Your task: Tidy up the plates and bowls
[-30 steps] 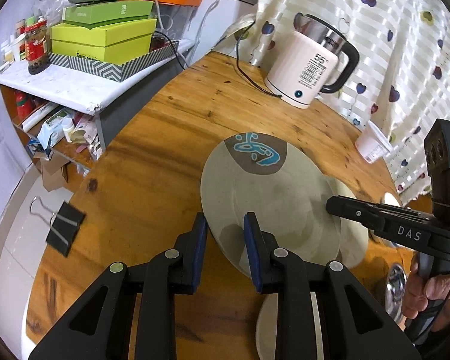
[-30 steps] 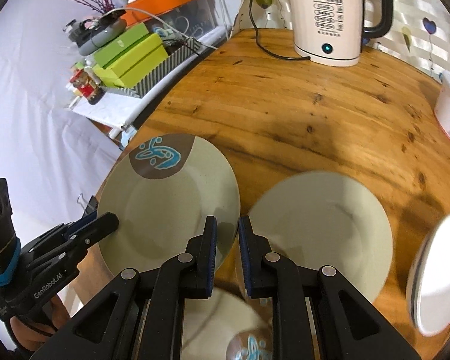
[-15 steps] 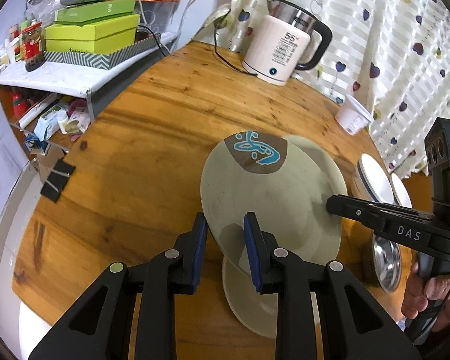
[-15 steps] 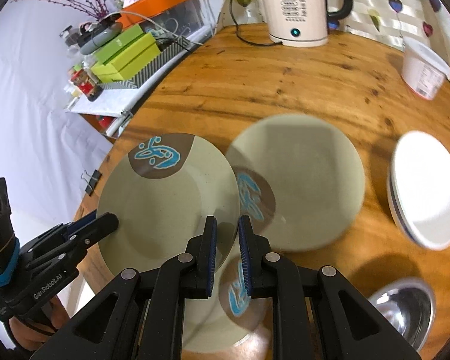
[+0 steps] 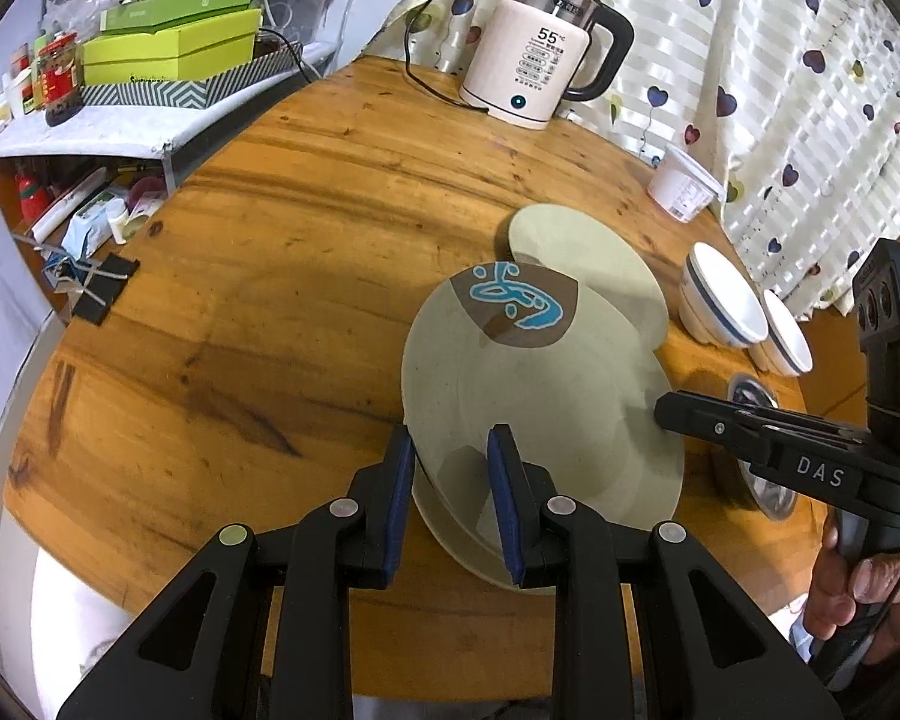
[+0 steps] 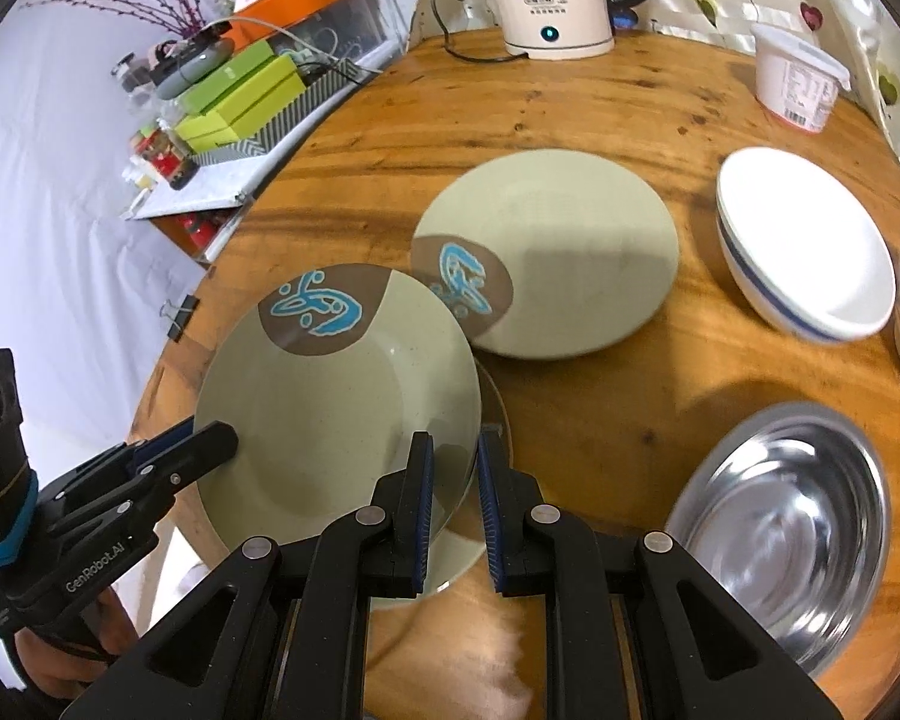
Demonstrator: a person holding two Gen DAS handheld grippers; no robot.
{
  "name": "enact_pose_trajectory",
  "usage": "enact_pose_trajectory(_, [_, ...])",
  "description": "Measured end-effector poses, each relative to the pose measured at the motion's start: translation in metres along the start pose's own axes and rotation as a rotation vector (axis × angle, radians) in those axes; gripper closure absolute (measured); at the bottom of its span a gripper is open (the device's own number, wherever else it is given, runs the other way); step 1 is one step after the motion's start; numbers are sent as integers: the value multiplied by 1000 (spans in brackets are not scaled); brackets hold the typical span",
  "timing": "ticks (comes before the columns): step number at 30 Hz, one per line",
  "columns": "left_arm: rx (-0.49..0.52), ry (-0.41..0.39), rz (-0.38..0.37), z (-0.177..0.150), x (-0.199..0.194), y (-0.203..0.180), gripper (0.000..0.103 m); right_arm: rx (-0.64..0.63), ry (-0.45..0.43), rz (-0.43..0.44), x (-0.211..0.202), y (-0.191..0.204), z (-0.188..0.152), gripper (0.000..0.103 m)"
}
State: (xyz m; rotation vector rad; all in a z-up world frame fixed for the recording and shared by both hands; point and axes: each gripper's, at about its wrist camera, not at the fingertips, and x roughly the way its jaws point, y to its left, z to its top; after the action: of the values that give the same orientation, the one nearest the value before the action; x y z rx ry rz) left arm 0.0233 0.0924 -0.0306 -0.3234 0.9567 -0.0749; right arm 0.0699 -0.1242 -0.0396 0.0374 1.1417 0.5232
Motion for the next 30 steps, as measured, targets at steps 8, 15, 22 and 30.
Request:
enact_pose_trajectory(8, [13,19,-2,-9,2,-4,77,18,9,-2,0,-5,-11,88])
enact_pose_trajectory(15, [23,28,10,-11,6,-6,77,16,13,-10,3,-6,-14,88])
enact_pose_trajectory(22, [32,44,27,-12,12,-9,77,24,25,-11,7,-9,-16,88])
enact_pose_trajectory(30, [36,52,42,-14,17,-9,77,23,33,-13,11,-10,-17,88])
